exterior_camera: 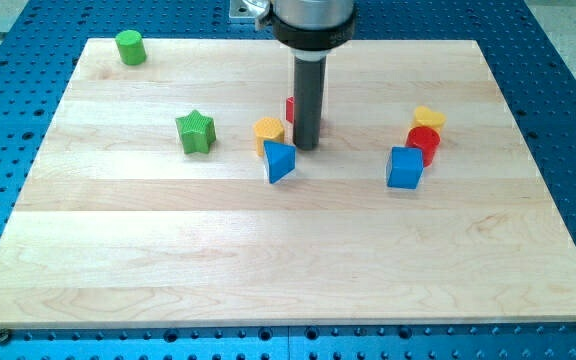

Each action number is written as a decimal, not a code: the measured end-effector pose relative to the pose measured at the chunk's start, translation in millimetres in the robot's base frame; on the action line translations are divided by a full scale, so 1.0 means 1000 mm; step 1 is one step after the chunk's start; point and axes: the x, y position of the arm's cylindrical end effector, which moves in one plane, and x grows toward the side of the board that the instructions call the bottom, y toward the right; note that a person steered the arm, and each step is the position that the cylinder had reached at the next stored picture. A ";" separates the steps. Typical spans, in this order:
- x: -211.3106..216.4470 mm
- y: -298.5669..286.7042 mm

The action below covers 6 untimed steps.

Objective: Move the hexagon to the top right of the green star

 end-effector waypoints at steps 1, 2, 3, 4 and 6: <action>0.024 -0.023; -0.007 -0.049; -0.039 -0.063; -0.037 -0.063; -0.022 -0.037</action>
